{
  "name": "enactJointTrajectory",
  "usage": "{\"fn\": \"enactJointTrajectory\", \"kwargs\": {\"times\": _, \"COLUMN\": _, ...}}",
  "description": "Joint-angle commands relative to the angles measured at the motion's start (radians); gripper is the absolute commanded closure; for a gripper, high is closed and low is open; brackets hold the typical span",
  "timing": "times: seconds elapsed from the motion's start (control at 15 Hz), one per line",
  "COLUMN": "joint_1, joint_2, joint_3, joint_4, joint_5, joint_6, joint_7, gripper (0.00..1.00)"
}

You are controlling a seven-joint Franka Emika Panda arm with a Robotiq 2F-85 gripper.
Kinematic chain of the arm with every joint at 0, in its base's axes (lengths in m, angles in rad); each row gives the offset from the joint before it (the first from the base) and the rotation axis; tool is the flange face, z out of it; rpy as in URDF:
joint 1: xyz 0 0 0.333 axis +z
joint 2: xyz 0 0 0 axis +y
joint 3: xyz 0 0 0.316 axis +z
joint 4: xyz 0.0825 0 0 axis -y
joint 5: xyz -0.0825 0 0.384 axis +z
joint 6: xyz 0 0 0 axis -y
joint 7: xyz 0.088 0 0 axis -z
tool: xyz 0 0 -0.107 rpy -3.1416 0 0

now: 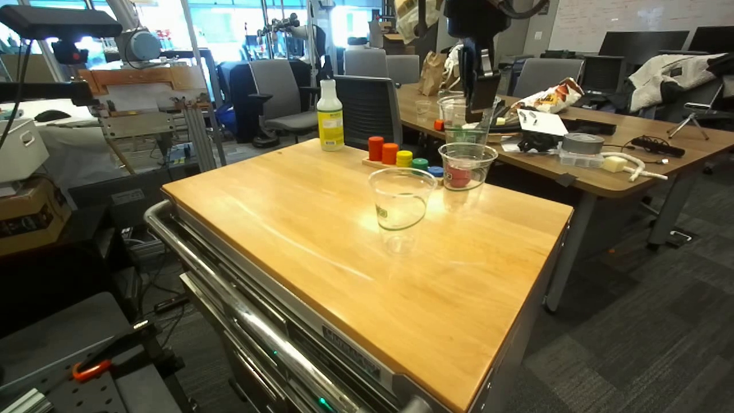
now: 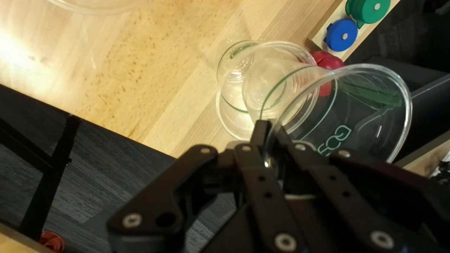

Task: Put the cups one inside the other

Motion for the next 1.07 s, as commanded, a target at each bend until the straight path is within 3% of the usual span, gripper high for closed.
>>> {"fn": "enactJointTrajectory", "kwargs": {"times": 0.0, "joint_1": 0.018, "joint_2": 0.074, "joint_3": -0.017, "joint_4": 0.072, "joint_5": -0.016, "joint_6": -0.032, "joint_7": 0.032, "gripper": 0.98}}
{"fn": "enactJointTrajectory", "kwargs": {"times": 0.07, "joint_1": 0.020, "joint_2": 0.088, "joint_3": -0.019, "joint_4": 0.075, "joint_5": -0.019, "joint_6": -0.032, "joint_7": 0.035, "gripper": 0.98}}
{"fn": "enactJointTrajectory", "kwargs": {"times": 0.27, "joint_1": 0.025, "joint_2": 0.110, "joint_3": -0.025, "joint_4": 0.084, "joint_5": -0.023, "joint_6": -0.035, "joint_7": 0.046, "gripper": 0.81}}
{"fn": "enactJointTrajectory", "kwargs": {"times": 0.33, "joint_1": 0.027, "joint_2": 0.108, "joint_3": -0.029, "joint_4": 0.079, "joint_5": -0.030, "joint_6": -0.032, "joint_7": 0.052, "gripper": 0.65}}
{"fn": "enactJointTrajectory", "kwargs": {"times": 0.4, "joint_1": 0.027, "joint_2": 0.103, "joint_3": -0.031, "joint_4": 0.073, "joint_5": -0.032, "joint_6": -0.030, "joint_7": 0.055, "gripper": 0.56}}
{"fn": "enactJointTrajectory", "kwargs": {"times": 0.87, "joint_1": 0.029, "joint_2": 0.073, "joint_3": -0.046, "joint_4": 0.049, "joint_5": -0.066, "joint_6": -0.033, "joint_7": 0.065, "gripper": 0.03}}
{"fn": "enactJointTrajectory", "kwargs": {"times": 1.0, "joint_1": 0.027, "joint_2": 0.089, "joint_3": -0.038, "joint_4": 0.065, "joint_5": -0.056, "joint_6": -0.041, "joint_7": 0.050, "gripper": 0.00}}
